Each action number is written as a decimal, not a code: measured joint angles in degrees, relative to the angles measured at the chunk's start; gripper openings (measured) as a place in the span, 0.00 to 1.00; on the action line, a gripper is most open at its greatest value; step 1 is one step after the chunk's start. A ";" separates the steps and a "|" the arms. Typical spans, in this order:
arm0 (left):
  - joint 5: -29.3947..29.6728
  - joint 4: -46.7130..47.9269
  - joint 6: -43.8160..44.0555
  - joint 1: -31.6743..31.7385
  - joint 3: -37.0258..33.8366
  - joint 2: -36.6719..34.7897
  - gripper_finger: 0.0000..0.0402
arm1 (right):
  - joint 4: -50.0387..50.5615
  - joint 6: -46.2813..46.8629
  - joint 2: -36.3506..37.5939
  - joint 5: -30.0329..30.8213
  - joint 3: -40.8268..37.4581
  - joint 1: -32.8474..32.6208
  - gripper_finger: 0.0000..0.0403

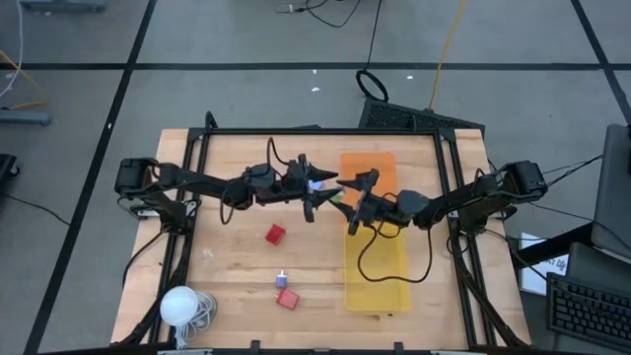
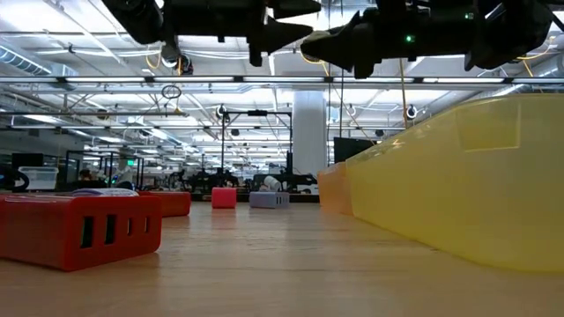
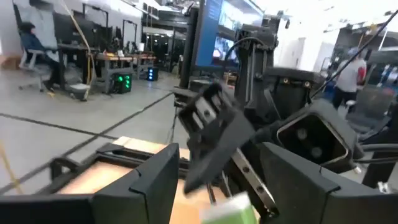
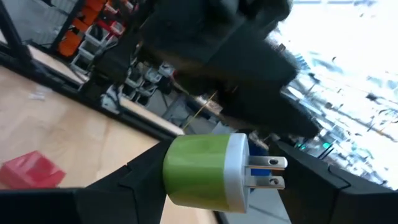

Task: Pick & Place Office items
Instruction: Put the green charger adapter into the yellow bin

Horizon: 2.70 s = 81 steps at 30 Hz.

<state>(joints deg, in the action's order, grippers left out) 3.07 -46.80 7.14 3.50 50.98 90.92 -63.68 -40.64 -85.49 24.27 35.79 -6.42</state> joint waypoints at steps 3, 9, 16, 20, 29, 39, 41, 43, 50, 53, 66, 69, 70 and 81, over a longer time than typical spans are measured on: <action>0.03 7.83 -2.27 1.04 0.00 -3.70 0.57 | 1.25 2.12 0.01 0.11 0.00 0.00 0.60; 0.00 22.78 -5.22 3.03 -1.31 -11.42 0.55 | 9.37 6.29 5.05 4.42 -0.04 0.28 0.60; 0.00 22.20 -5.82 5.52 -10.75 -20.04 0.52 | 27.07 17.13 16.30 2.56 -0.34 1.11 0.60; 0.05 21.46 -5.57 7.45 -17.40 -25.54 0.50 | 32.93 21.91 23.62 2.53 -3.34 1.05 0.60; 1.02 10.00 -3.23 11.03 -33.48 -41.66 0.46 | 38.42 38.92 40.00 -6.96 -15.25 0.31 0.60; 3.82 -0.69 -0.49 11.57 -41.63 -45.63 0.46 | 31.89 49.49 38.91 -30.30 -19.78 0.31 0.60; 3.81 -0.73 0.12 11.56 -41.41 -45.60 0.46 | 31.80 50.49 37.43 -31.41 -19.08 0.28 0.60; 3.81 -0.93 1.97 11.51 -41.40 -45.60 0.46 | 32.25 51.71 35.48 -31.98 -18.09 0.11 0.60; 3.55 0.28 6.77 11.38 -41.33 -45.60 0.46 | 33.91 54.37 26.47 -30.30 -15.27 -4.91 0.60; 2.95 3.06 6.92 11.38 -41.33 -45.59 0.46 | 33.98 54.82 22.05 -26.66 -14.65 -7.81 0.60; 2.93 12.38 12.65 11.11 -41.33 -45.56 0.46 | 33.55 54.99 8.44 -21.33 -10.82 -11.72 0.61; 2.92 12.43 12.74 10.81 -41.33 -45.56 0.46 | 33.44 55.77 8.41 -21.33 -10.80 -11.72 0.62; 2.94 12.43 12.74 10.64 -41.33 -45.56 0.46 | 33.46 56.44 8.41 -21.33 -10.80 -11.72 0.62; 2.81 12.37 13.40 7.52 -41.33 -45.56 0.46 | 33.48 57.11 8.41 -21.33 -10.80 -11.69 0.63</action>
<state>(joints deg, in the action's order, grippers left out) 5.88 -34.43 20.55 11.02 9.65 45.36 -30.20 16.47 -77.08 2.94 24.99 -18.11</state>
